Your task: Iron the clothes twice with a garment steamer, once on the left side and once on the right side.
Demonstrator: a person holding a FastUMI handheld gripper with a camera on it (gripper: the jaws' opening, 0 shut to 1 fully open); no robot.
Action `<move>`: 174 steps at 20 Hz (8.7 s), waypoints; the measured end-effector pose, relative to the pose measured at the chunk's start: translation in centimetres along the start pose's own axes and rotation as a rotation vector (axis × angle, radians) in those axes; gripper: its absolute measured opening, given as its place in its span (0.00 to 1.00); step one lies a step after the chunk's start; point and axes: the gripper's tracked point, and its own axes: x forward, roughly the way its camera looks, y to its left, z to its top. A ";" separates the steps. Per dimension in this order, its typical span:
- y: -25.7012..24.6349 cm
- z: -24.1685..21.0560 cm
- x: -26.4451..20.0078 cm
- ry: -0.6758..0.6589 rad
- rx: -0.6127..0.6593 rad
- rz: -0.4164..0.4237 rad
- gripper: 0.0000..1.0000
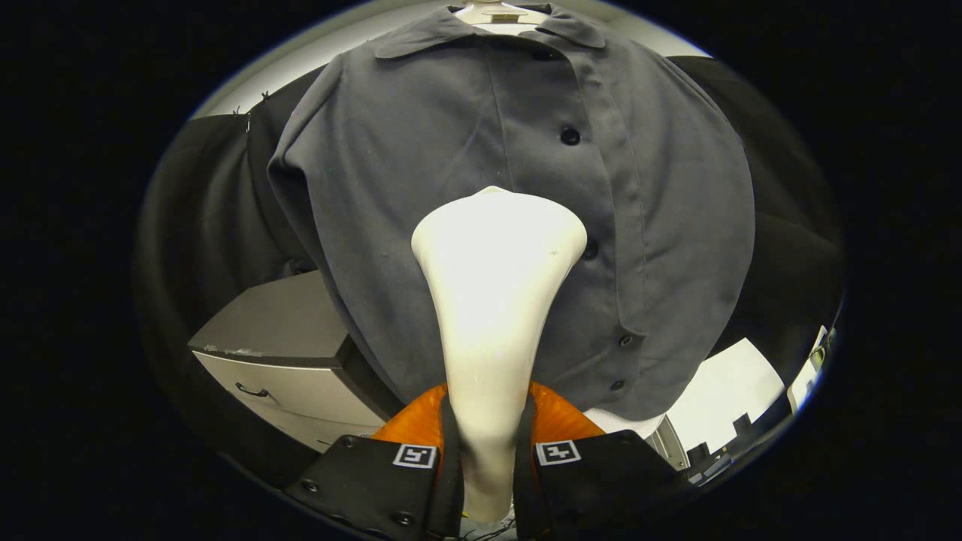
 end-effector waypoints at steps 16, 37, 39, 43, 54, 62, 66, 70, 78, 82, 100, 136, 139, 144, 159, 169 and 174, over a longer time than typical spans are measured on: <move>-1.6 -7.4 1.6 0.132 0.032 -0.006 0.34; -4.7 -12.1 -1.0 0.184 0.086 -0.055 0.34; -5.1 -10.9 -2.3 0.162 0.091 -0.054 0.34; -5.8 -7.6 -5.1 0.116 0.076 -0.055 0.34; -6.3 7.3 -11.5 -0.086 -0.008 -0.061 0.34; -8.2 16.8 -12.9 -0.216 -0.044 -0.080 0.34; -10.6 20.1 -11.5 -0.233 -0.049 -0.107 0.34; -12.5 22.1 -9.8 -0.253 -0.056 -0.119 0.34; -14.1 20.6 -6.5 -0.210 -0.070 -0.079 0.34; -14.8 17.8 -5.3 -0.156 -0.075 -0.057 0.34; -15.7 6.5 -2.3 0.029 -0.018 -0.007 0.34; -13.1 -3.2 -4.0 0.130 0.000 0.027 0.34; -9.7 -1.4 -6.5 0.080 -0.008 0.029 0.34; -0.8 3.0 -8.1 -0.031 -0.030 0.070 0.34; 27.8 13.5 -4.7 -0.134 -0.163 0.358 0.34; 35.3 17.0 11.9 0.047 -0.148 0.319 0.34; 33.9 12.1 21.2 0.301 -0.112 0.214 0.34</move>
